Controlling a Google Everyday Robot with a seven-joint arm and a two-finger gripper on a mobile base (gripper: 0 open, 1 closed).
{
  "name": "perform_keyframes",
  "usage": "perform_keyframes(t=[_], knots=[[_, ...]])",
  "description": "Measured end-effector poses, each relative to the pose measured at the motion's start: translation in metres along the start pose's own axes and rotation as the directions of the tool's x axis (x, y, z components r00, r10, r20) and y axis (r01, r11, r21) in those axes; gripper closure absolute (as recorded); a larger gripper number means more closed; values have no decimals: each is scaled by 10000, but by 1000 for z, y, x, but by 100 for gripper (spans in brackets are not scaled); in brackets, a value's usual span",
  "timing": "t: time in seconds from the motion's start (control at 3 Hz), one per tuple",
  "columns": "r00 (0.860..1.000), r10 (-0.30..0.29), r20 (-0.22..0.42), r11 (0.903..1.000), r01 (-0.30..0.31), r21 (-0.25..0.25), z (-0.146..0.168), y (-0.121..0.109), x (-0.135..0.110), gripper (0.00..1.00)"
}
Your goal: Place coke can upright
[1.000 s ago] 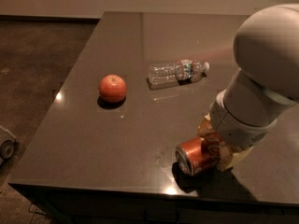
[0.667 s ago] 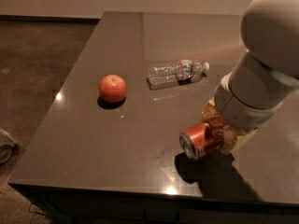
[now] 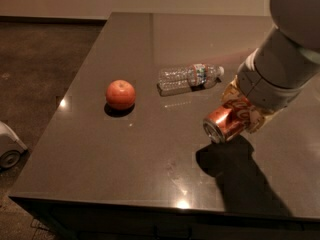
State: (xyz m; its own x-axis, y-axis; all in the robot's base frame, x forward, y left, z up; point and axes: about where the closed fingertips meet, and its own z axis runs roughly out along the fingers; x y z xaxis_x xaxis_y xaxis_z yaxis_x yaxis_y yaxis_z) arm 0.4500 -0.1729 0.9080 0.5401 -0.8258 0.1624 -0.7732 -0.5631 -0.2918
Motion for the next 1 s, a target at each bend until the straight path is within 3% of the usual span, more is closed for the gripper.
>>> perform_keyframes(t=[0.33, 0.67, 1.0], knots=[[9922, -1052, -672, 9935, 1078, 374, -1, -11, 20, 100], [9922, -1052, -673, 9935, 1079, 375, -1, -11, 20, 100], [9837, -1396, -1137, 9888, 1446, 376, -2, -17, 25, 100]])
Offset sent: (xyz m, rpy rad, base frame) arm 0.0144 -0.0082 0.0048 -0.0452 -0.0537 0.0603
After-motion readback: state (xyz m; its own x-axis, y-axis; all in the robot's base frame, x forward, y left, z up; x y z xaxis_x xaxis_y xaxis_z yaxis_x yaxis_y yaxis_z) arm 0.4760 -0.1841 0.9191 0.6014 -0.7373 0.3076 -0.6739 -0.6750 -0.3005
